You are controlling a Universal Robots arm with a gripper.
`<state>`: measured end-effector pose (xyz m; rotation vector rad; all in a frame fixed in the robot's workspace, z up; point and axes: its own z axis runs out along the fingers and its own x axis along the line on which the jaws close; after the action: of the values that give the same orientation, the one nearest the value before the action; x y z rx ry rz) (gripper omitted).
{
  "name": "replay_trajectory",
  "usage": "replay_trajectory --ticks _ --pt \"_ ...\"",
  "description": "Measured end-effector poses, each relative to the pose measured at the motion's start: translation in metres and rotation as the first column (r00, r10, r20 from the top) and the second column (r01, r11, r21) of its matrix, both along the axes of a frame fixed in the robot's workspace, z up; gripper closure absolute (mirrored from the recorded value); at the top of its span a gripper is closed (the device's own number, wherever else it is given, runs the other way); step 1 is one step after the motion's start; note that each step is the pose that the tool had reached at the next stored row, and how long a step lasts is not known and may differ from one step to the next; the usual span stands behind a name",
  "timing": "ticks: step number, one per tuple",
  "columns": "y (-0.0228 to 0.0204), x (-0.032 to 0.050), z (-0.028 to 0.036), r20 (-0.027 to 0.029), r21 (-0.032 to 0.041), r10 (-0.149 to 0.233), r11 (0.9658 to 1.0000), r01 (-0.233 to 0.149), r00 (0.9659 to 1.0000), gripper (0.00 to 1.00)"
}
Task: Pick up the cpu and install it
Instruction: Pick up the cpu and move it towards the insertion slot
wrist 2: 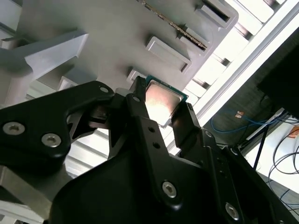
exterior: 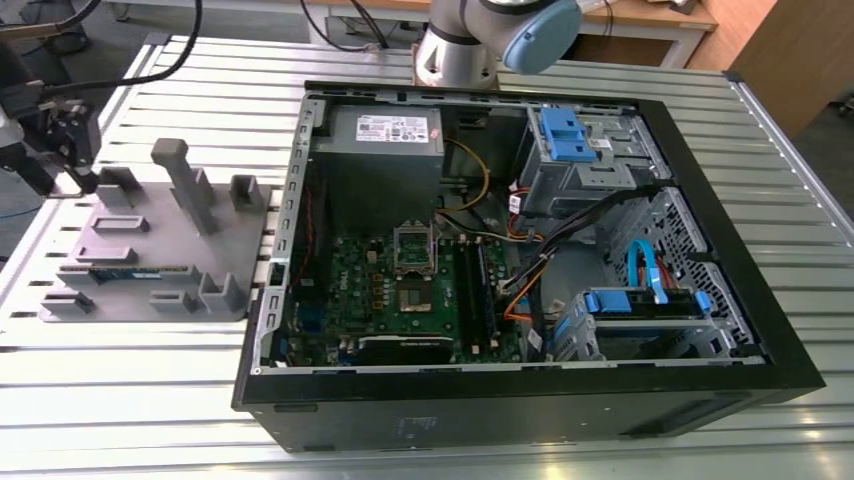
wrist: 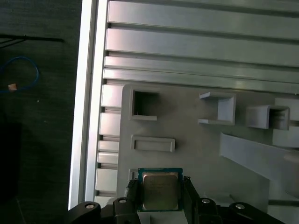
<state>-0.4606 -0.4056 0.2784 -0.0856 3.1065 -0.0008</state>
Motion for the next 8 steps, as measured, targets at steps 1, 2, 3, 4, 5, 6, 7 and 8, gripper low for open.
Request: replay_trajectory --ticks 1,2,3,4,5,6,7,8 --pt "0.0000 0.0000 0.0030 0.0001 0.0000 0.000 1.0000 0.000 1.0000 0.53" --pt "0.0000 0.0000 0.0064 0.0001 0.0000 0.000 1.0000 0.000 1.0000 0.53" --pt "0.0000 0.0000 0.0097 0.0000 -0.0001 0.000 1.0000 0.000 1.0000 0.53" --pt "0.0000 0.0000 0.0129 0.0000 -0.0001 0.000 1.0000 0.000 1.0000 0.53" --pt "0.0000 0.0000 0.0162 0.0000 -0.0001 0.000 1.0000 0.000 1.0000 0.53" --pt "0.0000 0.0000 0.0192 0.0001 0.0000 0.000 1.0000 0.000 1.0000 0.53" --pt "0.0000 0.0000 0.0222 0.0000 0.0000 0.000 1.0000 0.000 1.0000 0.53" --pt "0.0000 0.0000 0.0248 0.0001 0.0000 0.000 1.0000 0.000 1.0000 0.53"
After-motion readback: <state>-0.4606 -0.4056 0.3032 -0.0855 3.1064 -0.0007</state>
